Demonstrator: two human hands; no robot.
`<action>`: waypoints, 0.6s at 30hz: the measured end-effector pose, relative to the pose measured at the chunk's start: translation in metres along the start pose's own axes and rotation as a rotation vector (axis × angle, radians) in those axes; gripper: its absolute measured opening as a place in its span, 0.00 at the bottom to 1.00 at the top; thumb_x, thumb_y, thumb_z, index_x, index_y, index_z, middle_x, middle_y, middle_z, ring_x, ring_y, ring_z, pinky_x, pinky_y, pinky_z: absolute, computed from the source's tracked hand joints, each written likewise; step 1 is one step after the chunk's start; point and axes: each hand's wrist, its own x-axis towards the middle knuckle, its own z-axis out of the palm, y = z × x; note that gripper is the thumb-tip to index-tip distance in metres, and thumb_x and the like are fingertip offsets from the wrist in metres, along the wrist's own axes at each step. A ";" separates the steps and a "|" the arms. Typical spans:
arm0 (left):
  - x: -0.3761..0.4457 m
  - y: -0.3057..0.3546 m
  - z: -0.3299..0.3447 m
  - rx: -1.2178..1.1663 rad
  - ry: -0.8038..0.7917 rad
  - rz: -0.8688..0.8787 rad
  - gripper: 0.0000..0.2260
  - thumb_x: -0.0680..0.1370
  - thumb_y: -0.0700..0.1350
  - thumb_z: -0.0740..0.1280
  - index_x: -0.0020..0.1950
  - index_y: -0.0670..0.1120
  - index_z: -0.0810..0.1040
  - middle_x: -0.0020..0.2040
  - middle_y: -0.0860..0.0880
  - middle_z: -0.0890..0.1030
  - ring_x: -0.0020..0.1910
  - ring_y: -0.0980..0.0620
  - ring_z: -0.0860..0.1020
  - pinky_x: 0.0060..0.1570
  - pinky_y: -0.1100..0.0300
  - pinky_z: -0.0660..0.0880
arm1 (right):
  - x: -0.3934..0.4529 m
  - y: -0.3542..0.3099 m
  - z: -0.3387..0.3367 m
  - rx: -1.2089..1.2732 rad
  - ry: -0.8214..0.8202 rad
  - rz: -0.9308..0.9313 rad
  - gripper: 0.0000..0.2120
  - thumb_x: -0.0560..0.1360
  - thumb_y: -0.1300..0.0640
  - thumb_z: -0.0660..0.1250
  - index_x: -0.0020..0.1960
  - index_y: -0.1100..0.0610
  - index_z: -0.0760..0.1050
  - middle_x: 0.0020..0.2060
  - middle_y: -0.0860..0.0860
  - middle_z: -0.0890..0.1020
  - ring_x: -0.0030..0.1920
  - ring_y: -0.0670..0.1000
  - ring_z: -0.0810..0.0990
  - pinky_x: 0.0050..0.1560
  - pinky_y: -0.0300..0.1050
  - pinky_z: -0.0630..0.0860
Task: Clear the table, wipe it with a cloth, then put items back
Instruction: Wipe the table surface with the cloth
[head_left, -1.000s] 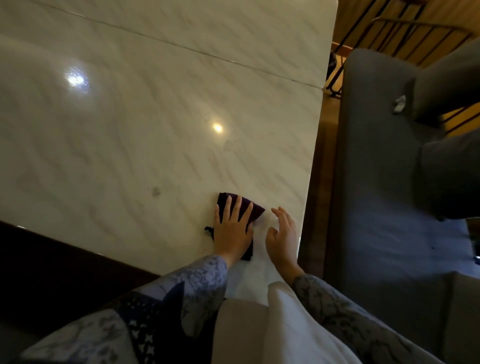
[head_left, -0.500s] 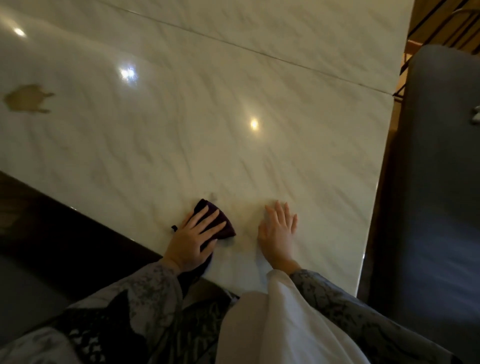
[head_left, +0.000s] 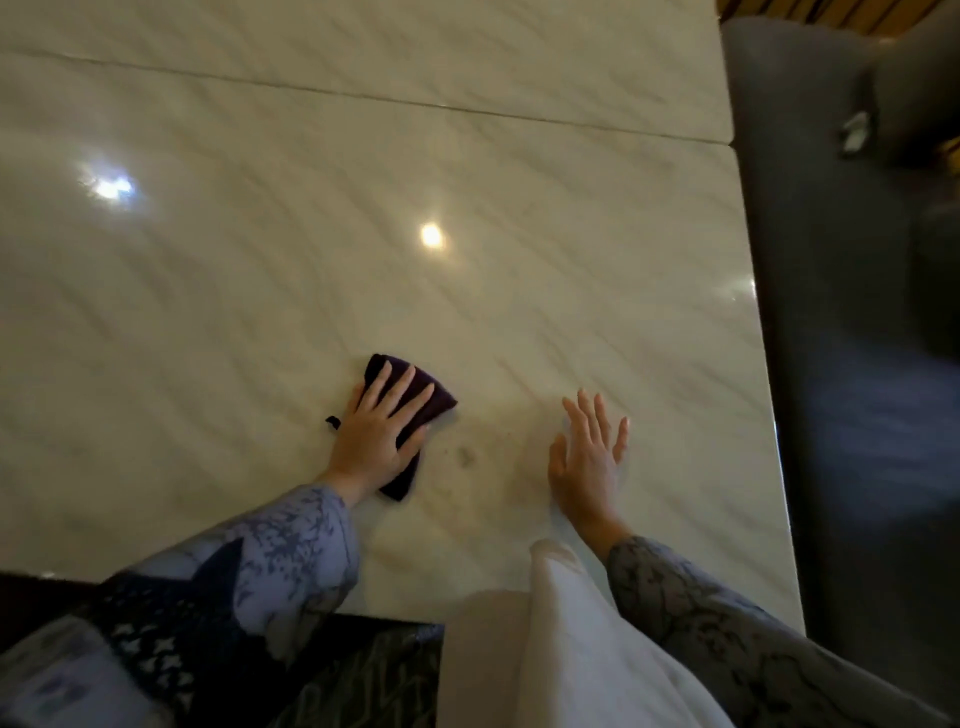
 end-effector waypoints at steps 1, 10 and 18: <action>0.013 0.002 0.001 0.014 -0.012 -0.015 0.27 0.81 0.63 0.48 0.75 0.53 0.67 0.77 0.47 0.63 0.77 0.42 0.56 0.70 0.38 0.60 | -0.004 0.005 -0.001 -0.007 0.021 0.012 0.23 0.78 0.54 0.55 0.72 0.55 0.66 0.76 0.53 0.63 0.78 0.50 0.52 0.76 0.54 0.36; 0.061 0.154 0.040 0.012 -0.088 0.193 0.32 0.77 0.66 0.48 0.76 0.51 0.64 0.78 0.41 0.60 0.76 0.34 0.55 0.69 0.31 0.55 | -0.038 0.036 -0.024 0.104 0.401 0.502 0.21 0.78 0.53 0.54 0.69 0.54 0.70 0.74 0.53 0.66 0.78 0.52 0.54 0.77 0.54 0.43; 0.024 0.193 0.062 -0.028 -0.106 0.614 0.23 0.79 0.55 0.55 0.74 0.54 0.68 0.76 0.43 0.64 0.75 0.36 0.60 0.70 0.33 0.59 | -0.049 0.044 -0.052 0.169 0.537 0.632 0.19 0.80 0.55 0.55 0.70 0.55 0.69 0.74 0.54 0.67 0.77 0.54 0.57 0.76 0.55 0.44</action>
